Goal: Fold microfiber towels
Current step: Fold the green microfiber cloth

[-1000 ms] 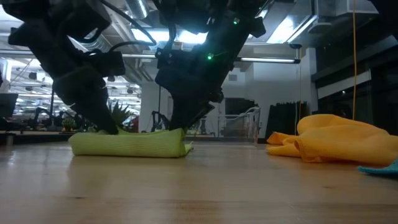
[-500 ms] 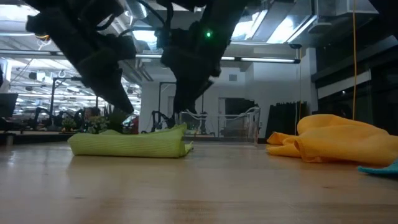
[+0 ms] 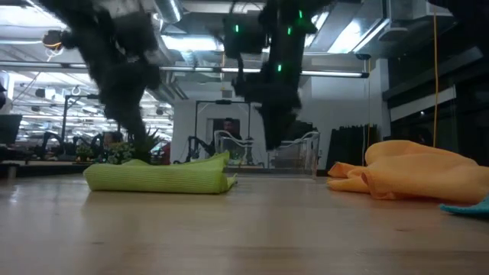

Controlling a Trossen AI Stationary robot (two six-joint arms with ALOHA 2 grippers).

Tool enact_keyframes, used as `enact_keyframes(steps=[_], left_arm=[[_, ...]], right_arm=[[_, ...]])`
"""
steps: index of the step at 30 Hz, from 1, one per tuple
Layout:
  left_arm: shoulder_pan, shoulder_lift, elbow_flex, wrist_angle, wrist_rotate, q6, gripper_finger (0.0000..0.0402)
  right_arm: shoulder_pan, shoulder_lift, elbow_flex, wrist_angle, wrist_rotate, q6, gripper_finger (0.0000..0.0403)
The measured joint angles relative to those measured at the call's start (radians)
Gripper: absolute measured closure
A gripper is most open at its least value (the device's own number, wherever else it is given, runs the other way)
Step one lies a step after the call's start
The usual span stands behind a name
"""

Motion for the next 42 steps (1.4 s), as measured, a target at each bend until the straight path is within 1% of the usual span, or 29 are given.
enact_keyframes(steps=[3, 5, 8, 10, 14, 17, 19, 23, 26, 31, 35, 39, 42], left_arm=[[0.094, 0.021, -0.059, 0.093, 0.136, 0.026, 0.0278], [0.137, 0.027, -0.082, 0.146, 0.182, 0.030, 0.0278], [0.174, 0.049, -0.098, 0.180, 0.214, 0.032, 0.0278], [0.176, 0.076, -0.103, 0.233, 0.218, 0.044, 0.0278], [0.165, 0.112, -0.106, 0.347, 0.210, 0.067, 0.0278], [0.158, 0.139, -0.105, 0.382, 0.226, 0.061, 0.0278], [0.146, 0.165, -0.105, 0.388, 0.218, 0.064, 0.0278], [0.109, 0.239, -0.106, 0.397, 0.207, 0.064, 0.0278], [0.081, 0.276, -0.106, 0.418, 0.207, 0.064, 0.0278], [0.060, 0.283, -0.105, 0.478, 0.206, 0.064, 0.0278], [0.069, 0.272, -0.105, 0.494, 0.157, 0.059, 0.0278], [0.086, 0.273, -0.105, 0.472, 0.147, 0.033, 0.0278], [0.092, 0.281, -0.105, 0.414, 0.147, 0.030, 0.0277]], right_arm=[[-0.043, 0.000, -0.084, 0.191, -0.168, -0.046, 0.0248], [-0.064, 0.000, -0.124, 0.323, -0.225, -0.043, 0.0248], [-0.077, 0.000, -0.170, 0.471, -0.236, -0.015, 0.0248], [-0.078, 0.004, -0.212, 0.577, -0.235, -0.007, 0.0248], [-0.076, 0.008, -0.276, 0.714, -0.235, 0.010, 0.0248], [-0.076, 0.008, -0.288, 0.745, -0.235, 0.022, 0.0248], [-0.076, 0.009, -0.292, 0.763, -0.231, 0.022, 0.0248], [-0.068, 0.015, -0.292, 0.763, -0.167, -0.012, 0.0248], [-0.060, 0.021, -0.292, 0.763, -0.157, -0.023, 0.0248], [-0.059, 0.021, -0.292, 0.763, -0.156, -0.019, 0.0248], [-0.060, 0.021, -0.292, 0.765, -0.156, -0.020, 0.0248], [-0.060, 0.021, -0.292, 0.765, -0.155, -0.021, 0.0248], [-0.060, 0.021, -0.292, 0.764, -0.155, -0.021, 0.0248]])
